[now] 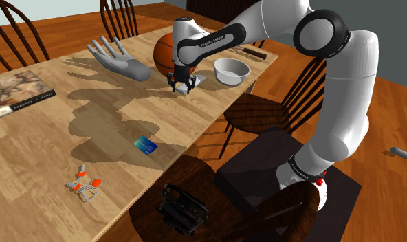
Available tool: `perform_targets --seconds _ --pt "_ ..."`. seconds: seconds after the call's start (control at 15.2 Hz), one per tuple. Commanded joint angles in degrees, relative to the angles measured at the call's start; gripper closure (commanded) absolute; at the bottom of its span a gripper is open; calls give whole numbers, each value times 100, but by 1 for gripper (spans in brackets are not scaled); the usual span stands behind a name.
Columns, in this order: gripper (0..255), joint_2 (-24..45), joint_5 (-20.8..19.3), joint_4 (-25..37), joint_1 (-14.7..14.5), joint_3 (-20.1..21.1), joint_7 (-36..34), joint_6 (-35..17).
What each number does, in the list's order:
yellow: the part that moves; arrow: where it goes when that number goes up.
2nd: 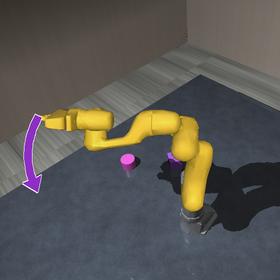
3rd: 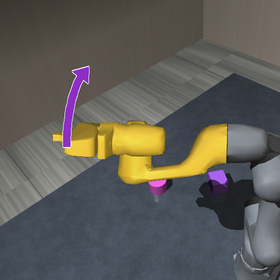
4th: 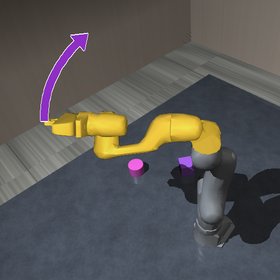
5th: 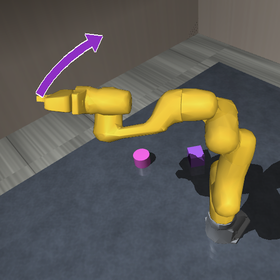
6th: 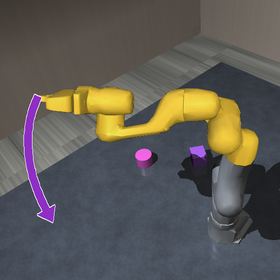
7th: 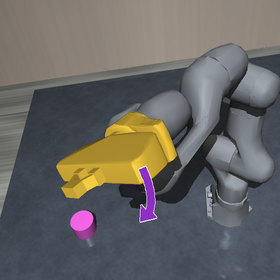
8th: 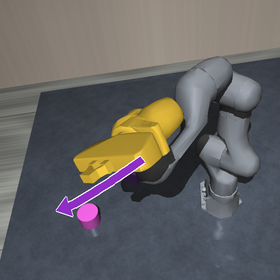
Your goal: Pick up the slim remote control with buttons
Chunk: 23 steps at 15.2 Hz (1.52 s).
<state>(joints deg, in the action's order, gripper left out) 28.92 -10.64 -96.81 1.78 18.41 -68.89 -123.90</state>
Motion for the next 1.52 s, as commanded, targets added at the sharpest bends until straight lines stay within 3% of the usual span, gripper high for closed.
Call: perform_targets --seconds 0.0,0.46,1.45 --pt "255 2 -1 -3 1 -1 0 -6" --pt "255 7 -2 4 -1 -2 -1 -3" --pt "255 -462 195 496 48 101 124 935"
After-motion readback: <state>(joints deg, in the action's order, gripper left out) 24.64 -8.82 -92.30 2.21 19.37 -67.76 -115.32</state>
